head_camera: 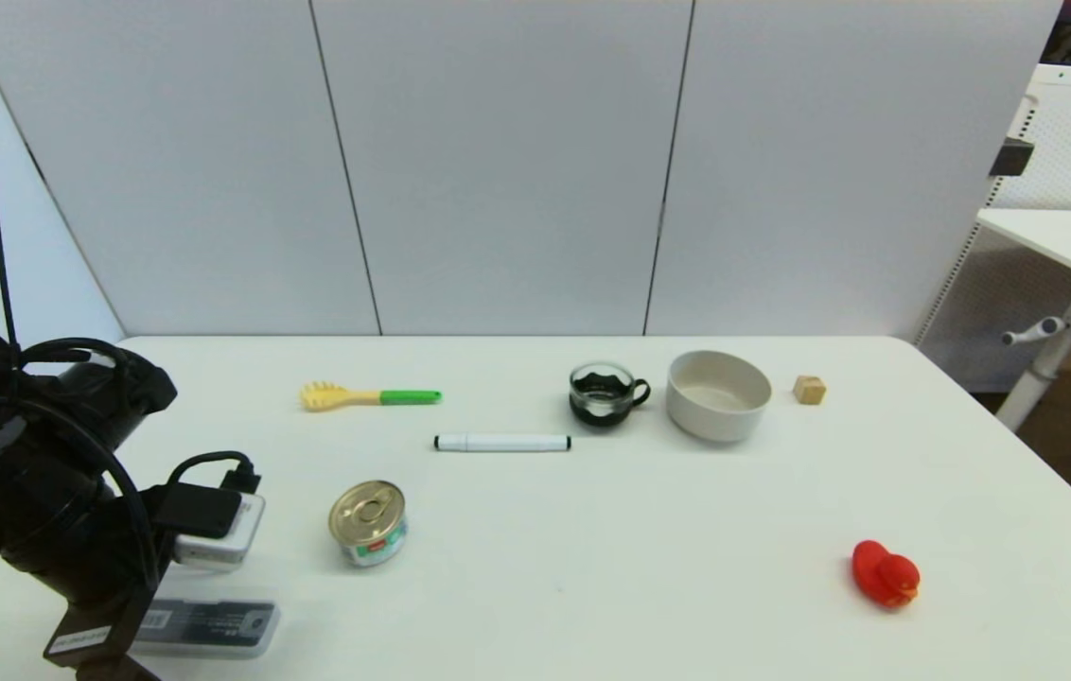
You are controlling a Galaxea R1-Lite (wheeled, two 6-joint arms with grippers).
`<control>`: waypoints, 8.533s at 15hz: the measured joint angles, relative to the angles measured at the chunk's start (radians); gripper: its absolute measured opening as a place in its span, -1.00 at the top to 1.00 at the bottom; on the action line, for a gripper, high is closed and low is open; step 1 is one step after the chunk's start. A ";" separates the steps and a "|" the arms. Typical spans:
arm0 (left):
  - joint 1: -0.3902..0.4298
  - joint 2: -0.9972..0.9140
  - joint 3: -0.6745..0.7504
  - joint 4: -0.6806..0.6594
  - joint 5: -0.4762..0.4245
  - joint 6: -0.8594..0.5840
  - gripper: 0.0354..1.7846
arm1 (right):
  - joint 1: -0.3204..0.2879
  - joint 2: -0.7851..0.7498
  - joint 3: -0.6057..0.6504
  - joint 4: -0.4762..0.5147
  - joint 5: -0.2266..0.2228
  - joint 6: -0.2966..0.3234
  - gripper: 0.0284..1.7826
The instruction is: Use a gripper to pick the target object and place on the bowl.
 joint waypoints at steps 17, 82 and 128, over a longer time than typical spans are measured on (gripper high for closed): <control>-0.002 0.014 -0.002 0.000 0.013 -0.001 -0.91 | 0.000 0.000 0.000 0.000 0.000 0.000 -0.92; -0.747 0.917 -1.007 -1.495 -0.182 -1.241 0.39 | 0.000 0.000 0.000 0.000 0.000 0.000 -0.92; -0.195 -1.006 0.342 -0.603 0.242 -1.070 -0.89 | 0.000 0.000 0.000 0.000 0.000 0.000 -0.92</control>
